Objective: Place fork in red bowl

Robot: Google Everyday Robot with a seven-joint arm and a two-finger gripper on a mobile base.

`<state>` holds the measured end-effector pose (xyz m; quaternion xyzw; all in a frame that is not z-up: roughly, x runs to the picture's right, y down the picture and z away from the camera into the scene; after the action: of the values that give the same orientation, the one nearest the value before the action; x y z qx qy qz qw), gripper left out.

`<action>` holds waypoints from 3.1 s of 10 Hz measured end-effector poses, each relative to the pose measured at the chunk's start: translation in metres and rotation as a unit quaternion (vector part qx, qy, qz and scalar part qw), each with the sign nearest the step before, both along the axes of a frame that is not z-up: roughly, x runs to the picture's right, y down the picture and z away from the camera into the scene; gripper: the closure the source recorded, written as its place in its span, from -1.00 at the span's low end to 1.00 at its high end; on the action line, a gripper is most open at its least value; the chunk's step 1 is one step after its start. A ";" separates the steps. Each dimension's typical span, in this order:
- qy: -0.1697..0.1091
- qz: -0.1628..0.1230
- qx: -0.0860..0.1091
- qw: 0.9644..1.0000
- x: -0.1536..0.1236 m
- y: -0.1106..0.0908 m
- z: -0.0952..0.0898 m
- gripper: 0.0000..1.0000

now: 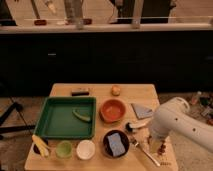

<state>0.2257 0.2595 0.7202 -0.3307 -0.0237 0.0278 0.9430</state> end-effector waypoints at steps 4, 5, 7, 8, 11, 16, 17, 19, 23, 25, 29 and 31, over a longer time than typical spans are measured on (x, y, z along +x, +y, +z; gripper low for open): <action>0.009 -0.003 -0.022 1.000 0.005 0.033 0.011 -0.60; 0.008 -0.003 -0.026 1.000 0.002 0.036 0.015 -0.60; 0.006 0.006 -0.029 1.000 -0.002 0.042 0.017 -0.60; 0.005 0.010 -0.030 0.999 -0.004 0.045 0.018 -0.60; -0.003 0.016 -0.030 0.999 -0.013 0.047 0.020 -0.60; -0.002 0.016 -0.031 0.999 -0.013 0.048 0.020 -0.60; -0.001 0.015 -0.032 0.999 -0.012 0.049 0.020 -0.60; 0.004 0.016 -0.038 0.999 -0.008 0.059 0.022 -0.60; 0.005 0.017 -0.042 0.999 -0.008 0.069 0.030 -0.60; 0.004 0.026 -0.039 0.999 -0.006 0.074 0.032 -0.60; 0.002 0.036 -0.035 0.999 -0.006 0.079 0.035 -0.60; 0.001 0.035 -0.036 0.999 -0.009 0.080 0.036 -0.60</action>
<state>0.2165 0.3393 0.7566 -0.3630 -0.0333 0.0623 0.9291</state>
